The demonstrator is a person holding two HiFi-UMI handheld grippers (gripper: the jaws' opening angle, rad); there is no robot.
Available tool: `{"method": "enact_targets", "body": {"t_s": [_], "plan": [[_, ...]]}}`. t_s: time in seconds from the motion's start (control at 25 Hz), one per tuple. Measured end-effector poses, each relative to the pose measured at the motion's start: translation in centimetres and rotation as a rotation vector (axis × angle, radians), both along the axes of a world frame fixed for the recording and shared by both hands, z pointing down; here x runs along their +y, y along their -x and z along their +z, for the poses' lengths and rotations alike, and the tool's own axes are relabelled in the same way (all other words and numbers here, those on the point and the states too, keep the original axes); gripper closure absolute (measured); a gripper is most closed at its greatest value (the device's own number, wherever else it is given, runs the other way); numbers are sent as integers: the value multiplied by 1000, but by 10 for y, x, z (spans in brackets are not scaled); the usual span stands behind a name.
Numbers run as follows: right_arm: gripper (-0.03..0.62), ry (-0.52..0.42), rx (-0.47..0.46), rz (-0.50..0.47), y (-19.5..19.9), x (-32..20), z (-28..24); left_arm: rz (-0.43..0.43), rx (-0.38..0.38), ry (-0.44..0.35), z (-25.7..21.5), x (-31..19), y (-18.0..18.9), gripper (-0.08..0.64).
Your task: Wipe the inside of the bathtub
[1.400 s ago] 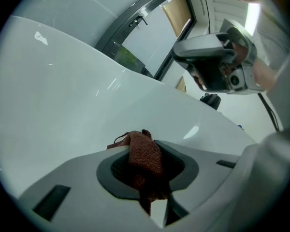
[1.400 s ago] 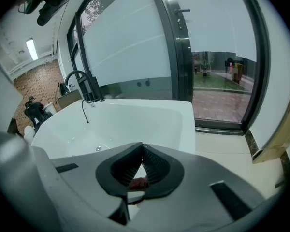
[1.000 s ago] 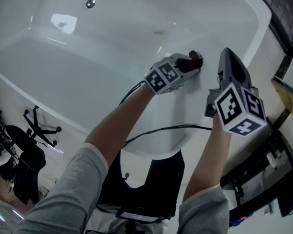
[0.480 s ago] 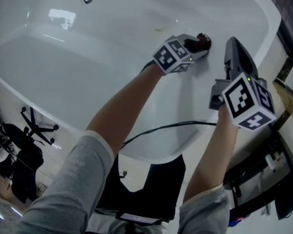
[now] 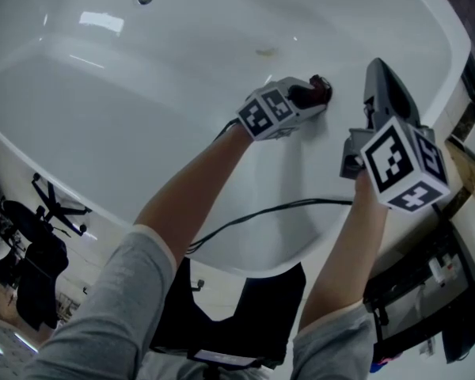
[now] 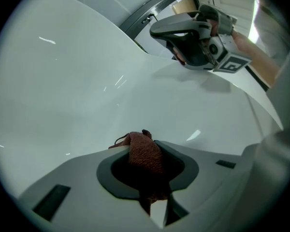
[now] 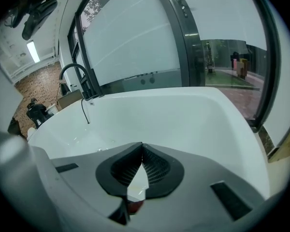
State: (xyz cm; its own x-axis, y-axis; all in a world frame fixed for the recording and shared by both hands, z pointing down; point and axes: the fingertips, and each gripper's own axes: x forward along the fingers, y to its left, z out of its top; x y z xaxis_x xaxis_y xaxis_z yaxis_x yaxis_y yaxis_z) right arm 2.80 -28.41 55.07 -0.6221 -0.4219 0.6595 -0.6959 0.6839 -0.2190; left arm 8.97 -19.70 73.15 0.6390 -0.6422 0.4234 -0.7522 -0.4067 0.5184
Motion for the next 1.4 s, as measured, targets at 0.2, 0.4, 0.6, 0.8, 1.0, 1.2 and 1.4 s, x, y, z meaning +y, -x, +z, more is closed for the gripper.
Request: {"method": "enact_targets", "body": {"t_s": [0.2, 0.4, 0.6, 0.8, 1.0, 1.2, 1.4], "plan": [[586, -3, -14, -9, 9, 2, 9, -54, -59, 2, 18, -56, 26, 465], [586, -7, -22, -21, 15, -1, 19, -52, -61, 0, 27, -76, 33, 465], [586, -18, -33, -20, 18, 1, 18, -29, -31, 16, 38, -26, 26, 465], [586, -19, -40, -18, 21, 7, 21, -30, -2, 45, 54, 23, 18, 465], [586, -26, -35, -27, 23, 14, 25, -13, -40, 22, 62, 2, 28, 465], [586, -36, -39, -29, 22, 15, 28, -18, -74, -6, 74, -48, 52, 465], [586, -48, -55, -47, 22, 10, 24, -17, -65, -7, 81, -73, 56, 465]]}}
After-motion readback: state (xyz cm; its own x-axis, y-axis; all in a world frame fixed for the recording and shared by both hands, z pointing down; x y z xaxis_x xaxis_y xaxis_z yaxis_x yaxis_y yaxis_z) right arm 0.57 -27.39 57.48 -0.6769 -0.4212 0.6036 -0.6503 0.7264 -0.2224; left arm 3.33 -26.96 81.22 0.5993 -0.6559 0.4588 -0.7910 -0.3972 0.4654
